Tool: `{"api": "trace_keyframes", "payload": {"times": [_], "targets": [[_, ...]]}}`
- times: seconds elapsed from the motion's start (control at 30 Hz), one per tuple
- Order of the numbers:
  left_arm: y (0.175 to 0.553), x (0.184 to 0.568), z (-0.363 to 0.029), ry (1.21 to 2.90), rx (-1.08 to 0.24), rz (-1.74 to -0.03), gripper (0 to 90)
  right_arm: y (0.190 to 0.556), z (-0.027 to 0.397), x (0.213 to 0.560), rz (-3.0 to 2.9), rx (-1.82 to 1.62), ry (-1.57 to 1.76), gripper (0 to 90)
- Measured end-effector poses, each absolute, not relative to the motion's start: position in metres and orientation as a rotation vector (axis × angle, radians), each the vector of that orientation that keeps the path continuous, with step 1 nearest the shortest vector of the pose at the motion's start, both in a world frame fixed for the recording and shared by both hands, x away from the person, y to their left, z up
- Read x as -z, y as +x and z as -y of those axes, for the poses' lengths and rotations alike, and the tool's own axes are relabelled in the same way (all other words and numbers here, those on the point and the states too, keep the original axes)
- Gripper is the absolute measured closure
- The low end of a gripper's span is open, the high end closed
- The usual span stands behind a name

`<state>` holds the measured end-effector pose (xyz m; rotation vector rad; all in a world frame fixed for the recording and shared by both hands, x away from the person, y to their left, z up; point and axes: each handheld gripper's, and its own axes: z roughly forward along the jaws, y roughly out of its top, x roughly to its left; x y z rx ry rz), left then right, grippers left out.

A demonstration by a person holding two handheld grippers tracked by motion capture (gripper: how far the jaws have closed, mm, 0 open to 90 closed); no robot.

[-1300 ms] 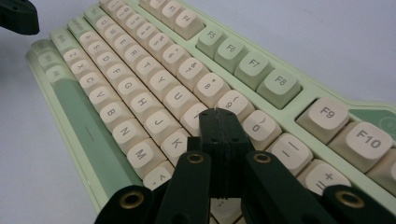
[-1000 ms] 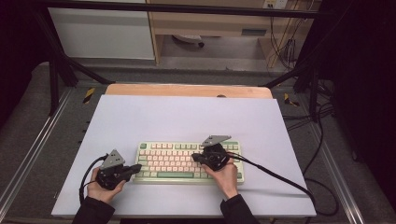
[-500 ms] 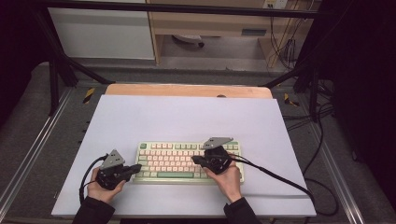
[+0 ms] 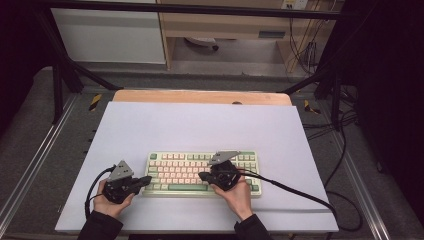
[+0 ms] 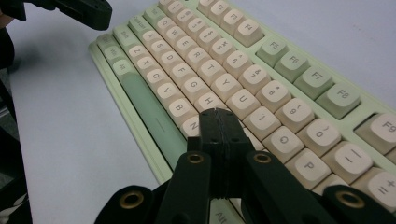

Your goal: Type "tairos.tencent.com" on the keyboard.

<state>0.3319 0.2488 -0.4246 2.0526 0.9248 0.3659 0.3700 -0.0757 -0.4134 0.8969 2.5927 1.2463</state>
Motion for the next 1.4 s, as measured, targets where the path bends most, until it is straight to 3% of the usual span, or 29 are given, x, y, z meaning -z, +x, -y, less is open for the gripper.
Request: {"api": "trace_keyframes", "payload": {"times": [0.97, 1.4], "targets": [[0.332, 0.424, -0.250, 2.046, -0.368, -0.926, 90.0, 0.372, 0.067, 0.431, -2.619, -1.217, 0.903, 90.0], [0.331, 0.422, -0.251, 2.038, -0.370, -0.919, 89.9, 0.370, 0.080, 0.414, -2.578, -1.216, 0.895, 90.0]]}}
